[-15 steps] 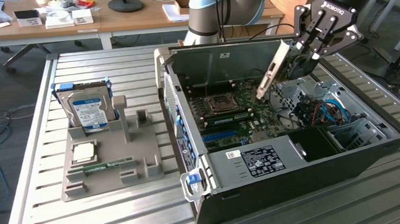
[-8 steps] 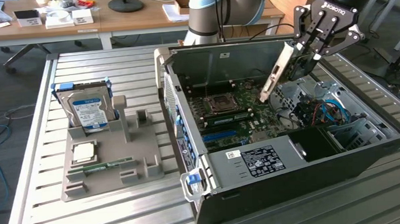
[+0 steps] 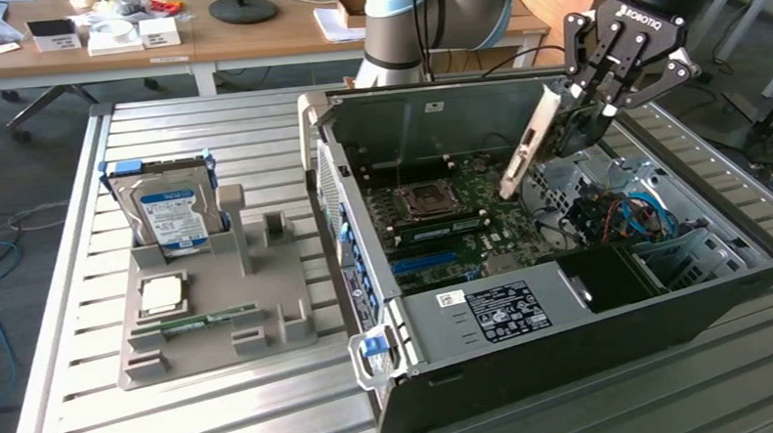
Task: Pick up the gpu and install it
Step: 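Insert the gpu into the slot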
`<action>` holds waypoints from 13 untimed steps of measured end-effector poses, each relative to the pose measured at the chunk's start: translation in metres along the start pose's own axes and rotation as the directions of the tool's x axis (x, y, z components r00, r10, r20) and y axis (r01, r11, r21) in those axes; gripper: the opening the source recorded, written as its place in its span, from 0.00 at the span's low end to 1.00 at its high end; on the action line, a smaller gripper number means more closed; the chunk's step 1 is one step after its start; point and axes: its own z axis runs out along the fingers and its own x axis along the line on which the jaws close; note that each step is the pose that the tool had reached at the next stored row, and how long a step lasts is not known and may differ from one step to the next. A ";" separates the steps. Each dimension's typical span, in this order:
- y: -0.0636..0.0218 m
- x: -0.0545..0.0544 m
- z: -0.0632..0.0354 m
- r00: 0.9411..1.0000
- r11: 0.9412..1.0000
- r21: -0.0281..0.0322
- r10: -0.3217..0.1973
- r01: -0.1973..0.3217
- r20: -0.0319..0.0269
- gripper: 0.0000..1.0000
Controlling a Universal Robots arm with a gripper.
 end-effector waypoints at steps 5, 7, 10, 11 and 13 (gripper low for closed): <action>-0.0003 -0.001 0.0013 0.998 0.998 0.008 0.058 -0.058 0.007 0.27; -0.0003 -0.001 0.0017 0.997 0.997 0.012 0.074 -0.075 0.009 0.27; -0.0006 -0.001 0.0024 0.995 0.995 0.023 0.095 -0.095 0.011 0.27; -0.0006 -0.001 0.0026 0.995 0.994 0.028 0.101 -0.101 0.012 0.27; -0.0004 -0.002 0.0029 0.994 0.993 0.041 0.111 -0.111 0.014 0.27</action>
